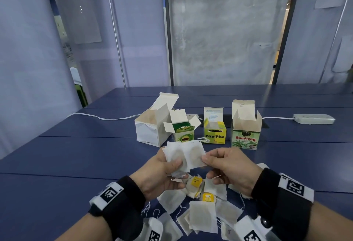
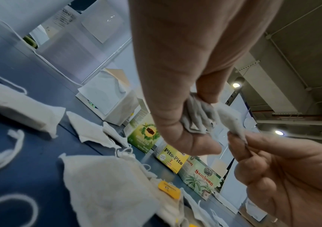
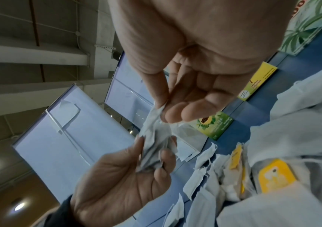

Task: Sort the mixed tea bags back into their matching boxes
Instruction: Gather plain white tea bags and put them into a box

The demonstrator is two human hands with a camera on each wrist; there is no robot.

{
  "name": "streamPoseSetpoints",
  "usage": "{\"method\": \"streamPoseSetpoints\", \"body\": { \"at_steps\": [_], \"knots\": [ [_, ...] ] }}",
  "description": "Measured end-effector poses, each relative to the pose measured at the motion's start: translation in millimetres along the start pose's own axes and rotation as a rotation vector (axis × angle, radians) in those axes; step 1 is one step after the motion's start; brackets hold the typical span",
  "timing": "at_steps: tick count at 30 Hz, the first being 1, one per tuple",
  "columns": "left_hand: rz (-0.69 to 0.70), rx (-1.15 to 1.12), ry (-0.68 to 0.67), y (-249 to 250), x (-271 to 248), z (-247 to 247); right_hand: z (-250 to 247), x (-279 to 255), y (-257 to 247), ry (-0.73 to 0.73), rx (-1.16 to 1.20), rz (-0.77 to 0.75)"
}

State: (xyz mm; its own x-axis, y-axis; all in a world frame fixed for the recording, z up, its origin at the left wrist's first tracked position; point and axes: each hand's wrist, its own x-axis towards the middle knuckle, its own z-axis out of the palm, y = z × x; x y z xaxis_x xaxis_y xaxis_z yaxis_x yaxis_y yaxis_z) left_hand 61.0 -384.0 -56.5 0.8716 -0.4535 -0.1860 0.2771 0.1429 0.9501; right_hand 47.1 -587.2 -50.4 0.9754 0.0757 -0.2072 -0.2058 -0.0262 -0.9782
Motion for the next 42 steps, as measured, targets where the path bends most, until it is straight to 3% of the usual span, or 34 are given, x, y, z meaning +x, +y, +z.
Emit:
{"method": "streamPoseSetpoints", "body": {
  "at_steps": [8, 15, 19, 22, 25, 28, 31, 36, 42],
  "knots": [
    [0.007, 0.017, -0.047, -2.7, -1.3, 2.4, 24.2, 1.4, 3.4, 0.083, -0.101, -0.070],
    [-0.012, 0.056, -0.074, 1.3, -3.0, -12.0, 37.3, 4.9, 2.7, 0.003, -0.241, -0.109],
    [-0.022, 0.031, -0.030, 3.3, -1.1, -27.1, 28.2, 12.2, -3.8, -0.076, -0.482, -0.143],
    [-0.010, 0.007, 0.018, 10.9, 1.6, -43.4, 0.9, 28.0, -15.7, 0.030, -0.800, -0.273],
    [0.029, -0.037, 0.081, 24.2, 5.2, -56.2, -33.0, 41.5, -27.3, 0.187, -1.081, -0.294],
    [0.100, -0.103, 0.150, 44.8, 38.6, -69.1, -73.3, 77.7, -38.4, 0.368, -1.226, -0.256],
    [0.204, -0.151, 0.195, 58.8, 51.3, -68.2, -101.7, 86.0, -34.5, 0.442, -1.399, -0.106],
    [0.244, -0.190, 0.192, 66.1, 73.1, -61.2, -122.5, 99.7, -26.1, 0.471, -1.294, -0.090],
    [0.215, -0.206, 0.130, 58.1, 82.1, -33.4, -121.6, 94.3, -23.6, 0.396, -1.073, -0.071]
  ]
}}
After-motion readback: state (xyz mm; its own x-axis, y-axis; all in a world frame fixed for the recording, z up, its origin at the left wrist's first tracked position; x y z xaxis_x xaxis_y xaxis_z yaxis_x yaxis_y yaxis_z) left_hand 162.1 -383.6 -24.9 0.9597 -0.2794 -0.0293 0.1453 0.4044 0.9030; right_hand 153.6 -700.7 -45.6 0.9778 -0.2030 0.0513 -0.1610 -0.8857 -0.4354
